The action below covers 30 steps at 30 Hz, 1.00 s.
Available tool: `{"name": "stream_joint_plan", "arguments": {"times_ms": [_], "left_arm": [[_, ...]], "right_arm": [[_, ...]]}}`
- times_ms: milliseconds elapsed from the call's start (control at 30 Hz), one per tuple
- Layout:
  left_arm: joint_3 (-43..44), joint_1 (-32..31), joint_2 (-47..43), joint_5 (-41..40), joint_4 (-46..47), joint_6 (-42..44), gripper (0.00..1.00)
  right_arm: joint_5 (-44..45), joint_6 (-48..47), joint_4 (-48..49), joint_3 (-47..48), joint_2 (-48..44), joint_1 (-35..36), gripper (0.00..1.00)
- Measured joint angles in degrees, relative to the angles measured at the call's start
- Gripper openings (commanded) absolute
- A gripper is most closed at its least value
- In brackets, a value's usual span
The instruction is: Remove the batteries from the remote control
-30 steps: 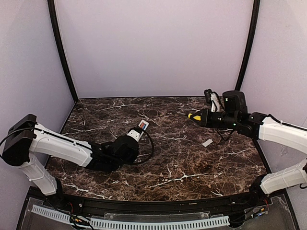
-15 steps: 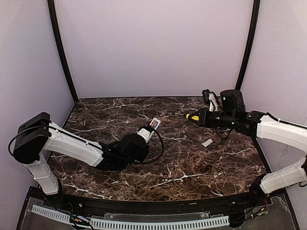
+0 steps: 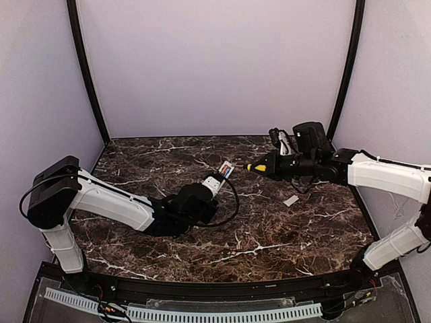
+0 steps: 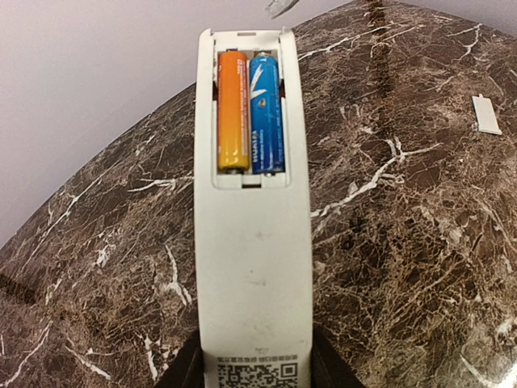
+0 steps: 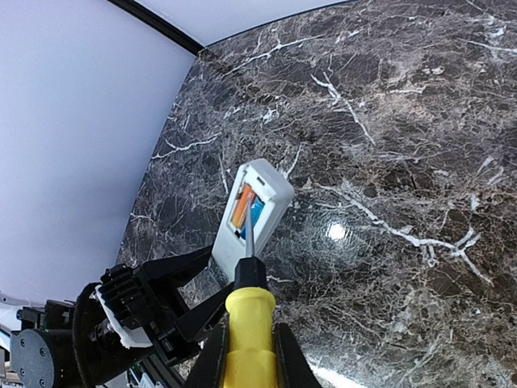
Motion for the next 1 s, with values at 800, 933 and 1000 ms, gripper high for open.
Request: {"name": "stream_joint_plan", "arguments": {"times_ms": [800, 933, 1000], "left_arm": [[0.9, 0.0, 0.5, 0.4, -0.2, 1.0, 0.0], [0.9, 0.0, 0.5, 1.5, -0.8, 1.0, 0.0], [0.9, 0.0, 0.5, 2.2, -1.2, 1.0, 0.0]], "right_arm": [[1.1, -3.5, -8.3, 8.5, 6.1, 2.1, 0.0], [1.8, -8.0, -11.7, 11.3, 6.4, 2.1, 0.0], [2.0, -10.3, -13.3, 12.4, 6.5, 2.1, 0.0]]}}
